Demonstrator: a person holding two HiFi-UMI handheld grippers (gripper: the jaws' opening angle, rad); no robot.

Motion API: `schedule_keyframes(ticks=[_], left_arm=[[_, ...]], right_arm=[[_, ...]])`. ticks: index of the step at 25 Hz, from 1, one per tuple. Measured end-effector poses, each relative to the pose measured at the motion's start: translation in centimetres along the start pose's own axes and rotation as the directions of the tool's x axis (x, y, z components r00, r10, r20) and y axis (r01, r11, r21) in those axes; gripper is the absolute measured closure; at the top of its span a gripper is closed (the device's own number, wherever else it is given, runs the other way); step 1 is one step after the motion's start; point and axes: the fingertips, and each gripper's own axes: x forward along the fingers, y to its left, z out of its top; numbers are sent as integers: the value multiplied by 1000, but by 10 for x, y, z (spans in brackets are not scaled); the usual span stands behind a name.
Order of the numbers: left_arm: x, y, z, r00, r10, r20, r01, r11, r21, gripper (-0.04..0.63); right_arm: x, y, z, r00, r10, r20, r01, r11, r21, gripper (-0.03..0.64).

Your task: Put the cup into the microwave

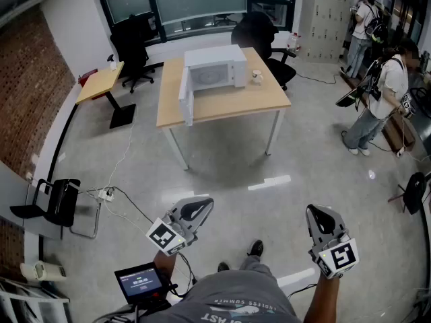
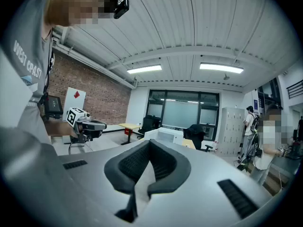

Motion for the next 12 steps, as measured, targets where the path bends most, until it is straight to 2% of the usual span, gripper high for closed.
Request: schedule_keyframes(ticks=[12], left_arm=[[33,21,-13,1000,14,-22,-14,1000,-6,574]], right_arm=[[26,-36,-15,1000,7,3,-7,999,36,598]])
